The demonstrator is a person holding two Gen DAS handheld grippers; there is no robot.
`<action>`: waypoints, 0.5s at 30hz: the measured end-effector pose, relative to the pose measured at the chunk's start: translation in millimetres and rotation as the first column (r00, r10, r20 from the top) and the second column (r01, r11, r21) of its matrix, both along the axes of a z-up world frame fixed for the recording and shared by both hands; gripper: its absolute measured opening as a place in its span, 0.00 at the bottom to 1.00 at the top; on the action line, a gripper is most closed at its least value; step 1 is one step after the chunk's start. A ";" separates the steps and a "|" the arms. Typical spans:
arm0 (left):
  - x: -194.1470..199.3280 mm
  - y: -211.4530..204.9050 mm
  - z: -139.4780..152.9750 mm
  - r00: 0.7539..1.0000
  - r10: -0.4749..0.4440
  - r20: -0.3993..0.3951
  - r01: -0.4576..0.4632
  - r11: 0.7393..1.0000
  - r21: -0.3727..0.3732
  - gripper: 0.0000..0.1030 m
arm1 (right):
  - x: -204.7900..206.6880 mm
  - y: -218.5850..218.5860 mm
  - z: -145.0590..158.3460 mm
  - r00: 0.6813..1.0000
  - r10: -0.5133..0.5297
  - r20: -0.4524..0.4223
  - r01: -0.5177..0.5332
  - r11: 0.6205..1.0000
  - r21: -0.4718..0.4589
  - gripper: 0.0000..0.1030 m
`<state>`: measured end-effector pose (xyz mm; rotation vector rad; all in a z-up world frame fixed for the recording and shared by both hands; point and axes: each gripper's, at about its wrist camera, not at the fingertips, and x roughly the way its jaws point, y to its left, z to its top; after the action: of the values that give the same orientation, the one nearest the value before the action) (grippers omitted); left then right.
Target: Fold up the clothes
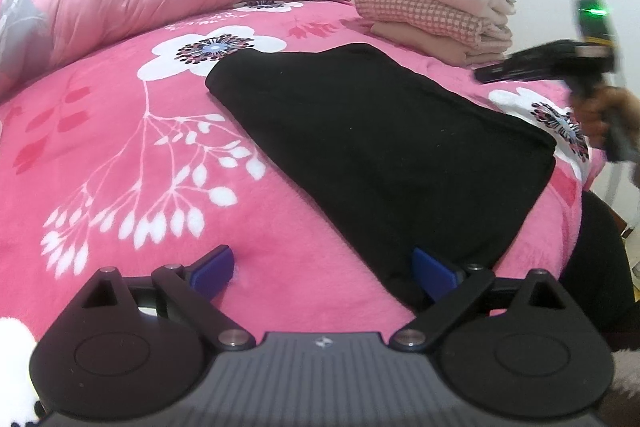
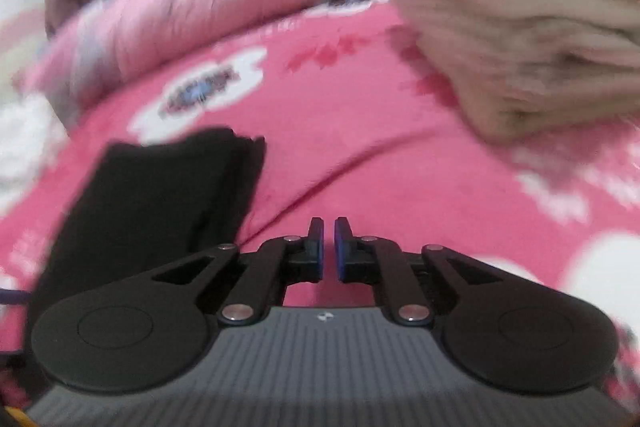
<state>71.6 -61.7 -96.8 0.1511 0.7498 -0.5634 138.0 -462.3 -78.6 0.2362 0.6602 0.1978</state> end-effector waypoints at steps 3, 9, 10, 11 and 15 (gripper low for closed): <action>-1.2 -1.3 3.2 1.000 0.017 0.004 -0.018 1.000 0.011 0.94 | -47.7 3.4 12.8 0.998 0.034 0.059 -0.037 0.998 0.059 0.06; -18.8 2.2 16.6 0.996 0.051 0.070 -0.056 0.996 0.064 0.90 | -103.1 0.0 -5.4 0.999 -0.043 0.016 0.039 0.976 0.216 0.10; -22.8 2.4 18.9 0.995 0.050 0.085 -0.057 0.996 0.073 0.89 | -108.9 -0.5 -9.0 0.998 -0.059 0.006 0.056 0.968 0.245 0.11; -26.8 2.5 21.3 0.994 0.049 0.100 -0.057 0.995 0.082 0.88 | -114.1 -3.5 -14.5 0.997 -0.073 -0.004 0.071 0.958 0.279 0.15; -47.4 -5.6 29.7 0.988 0.004 0.157 -0.022 0.993 0.115 0.85 | -125.2 -6.5 -25.6 0.996 -0.093 -0.012 0.092 0.933 0.349 0.24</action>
<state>24.2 -67.3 -67.0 0.2951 0.6305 -0.4896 12.9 -468.8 -104.2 0.6081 0.6052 0.2246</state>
